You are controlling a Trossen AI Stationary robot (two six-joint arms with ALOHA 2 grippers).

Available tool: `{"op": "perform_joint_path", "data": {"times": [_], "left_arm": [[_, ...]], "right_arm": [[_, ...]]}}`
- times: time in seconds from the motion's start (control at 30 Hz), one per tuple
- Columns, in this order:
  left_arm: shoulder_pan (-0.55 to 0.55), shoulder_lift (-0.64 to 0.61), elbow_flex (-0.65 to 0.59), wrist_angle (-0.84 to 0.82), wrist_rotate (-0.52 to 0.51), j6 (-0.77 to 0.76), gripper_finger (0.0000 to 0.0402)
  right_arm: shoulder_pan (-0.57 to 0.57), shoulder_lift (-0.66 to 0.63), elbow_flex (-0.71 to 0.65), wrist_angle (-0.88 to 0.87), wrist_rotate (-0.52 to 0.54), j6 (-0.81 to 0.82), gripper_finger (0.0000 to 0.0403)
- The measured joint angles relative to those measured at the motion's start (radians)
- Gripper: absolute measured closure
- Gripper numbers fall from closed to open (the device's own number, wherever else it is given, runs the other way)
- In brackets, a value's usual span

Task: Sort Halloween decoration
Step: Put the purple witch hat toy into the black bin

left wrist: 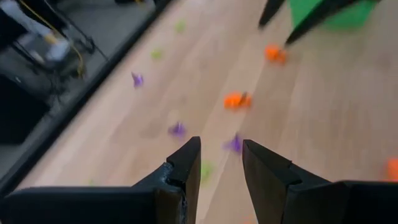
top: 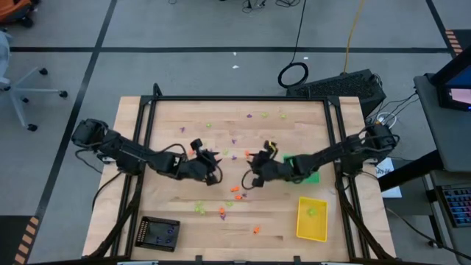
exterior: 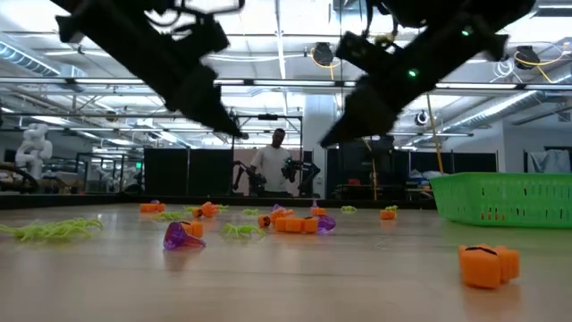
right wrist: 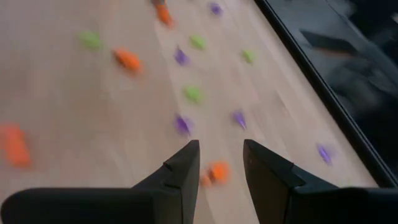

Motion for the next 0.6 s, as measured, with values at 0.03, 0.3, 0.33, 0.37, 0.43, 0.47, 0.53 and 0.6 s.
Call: {"op": "perform_joint_path", "data": {"times": [0.03,0.3,0.33,0.37,0.43,0.47,0.53,0.6], "left_arm": [[0.017,0.0,0.0,-0.036,0.015,0.0,0.0285],[0.175,-0.104,0.0,-0.405,0.187,-0.027,0.0285],[0.194,-0.126,0.0,-0.453,0.217,-0.025,0.0285],[0.213,-0.149,0.0,-0.496,0.242,-0.019,0.0285],[0.255,-0.197,0.0,-0.595,0.278,0.014,0.0285],[0.276,-0.219,0.0,-0.64,0.285,0.036,0.0285],[0.313,-0.261,0.0,-0.715,0.29,0.088,0.0285],[0.354,-0.295,0.0,-0.769,0.295,0.167,0.0285]], "right_arm": [[-0.016,0.0,0.0,0.041,-0.042,-0.032,0.0293],[-0.087,0.0,0.0,0.134,-0.234,-0.072,0.0293],[-0.087,0.0,0.0,0.134,-0.234,-0.073,0.0293],[-0.087,0.0,0.0,0.134,-0.234,-0.075,0.0293],[-0.087,0.0,0.0,0.134,-0.234,-0.087,0.0293],[-0.087,0.0,0.0,0.134,-0.234,-0.091,0.0293],[-0.087,0.0,0.0,0.134,-0.235,-0.094,0.0293],[-0.086,0.0,0.0,0.134,-0.235,-0.088,0.0293]]}}
